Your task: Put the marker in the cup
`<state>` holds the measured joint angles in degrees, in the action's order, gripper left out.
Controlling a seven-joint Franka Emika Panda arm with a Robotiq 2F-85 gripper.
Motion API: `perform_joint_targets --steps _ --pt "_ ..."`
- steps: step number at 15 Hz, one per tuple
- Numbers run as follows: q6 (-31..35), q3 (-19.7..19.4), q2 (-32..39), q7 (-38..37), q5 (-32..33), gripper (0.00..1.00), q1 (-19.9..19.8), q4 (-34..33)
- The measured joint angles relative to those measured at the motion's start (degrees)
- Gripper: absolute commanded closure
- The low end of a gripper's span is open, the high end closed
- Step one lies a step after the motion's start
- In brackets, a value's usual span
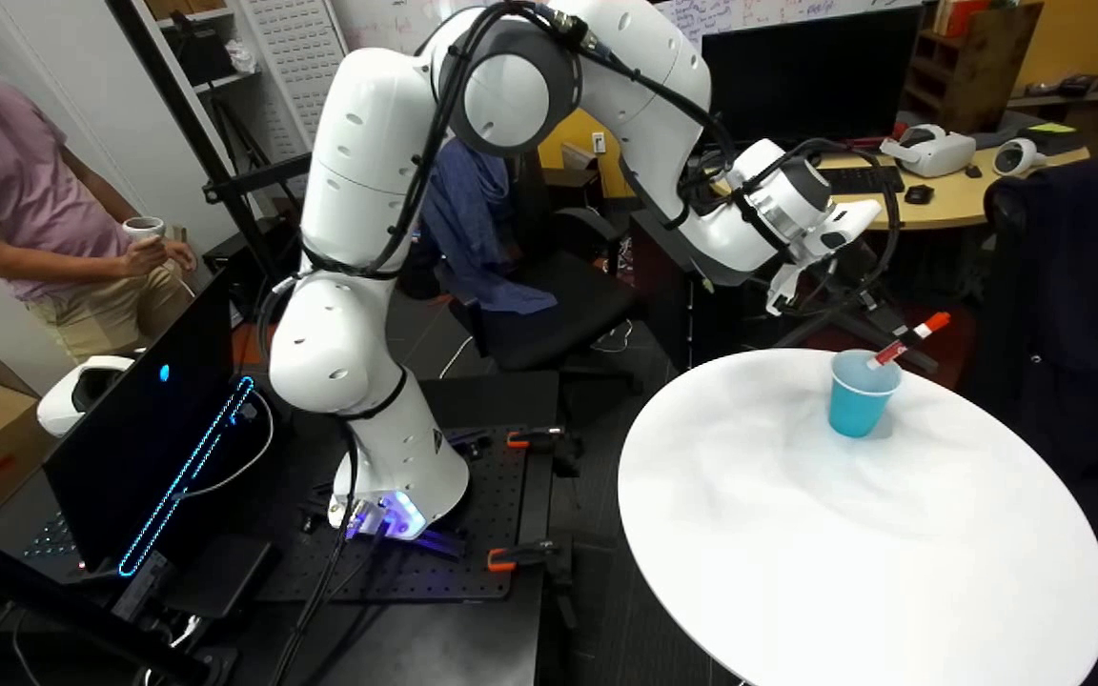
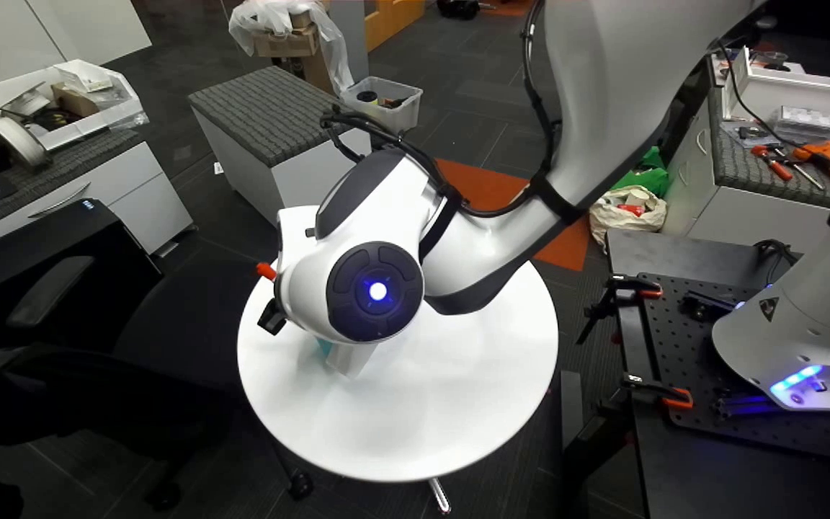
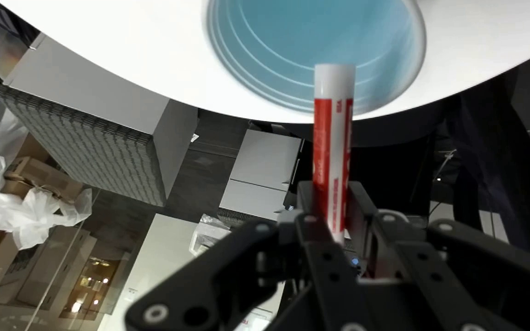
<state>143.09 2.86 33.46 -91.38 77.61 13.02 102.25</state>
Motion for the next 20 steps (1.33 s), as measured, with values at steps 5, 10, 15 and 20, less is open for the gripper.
perform_joint_targets --steps 5,10,15,20 --pt "2.6 -1.2 0.87 -3.94 3.24 0.95 -2.56 0.26" --pt "2.75 -1.28 1.77 -9.76 9.16 0.95 -3.34 0.99" --pt "2.74 -0.66 2.02 -13.06 12.57 0.58 -3.33 2.56" --pt "2.65 -0.07 2.08 -13.45 12.94 0.26 -3.32 3.34"
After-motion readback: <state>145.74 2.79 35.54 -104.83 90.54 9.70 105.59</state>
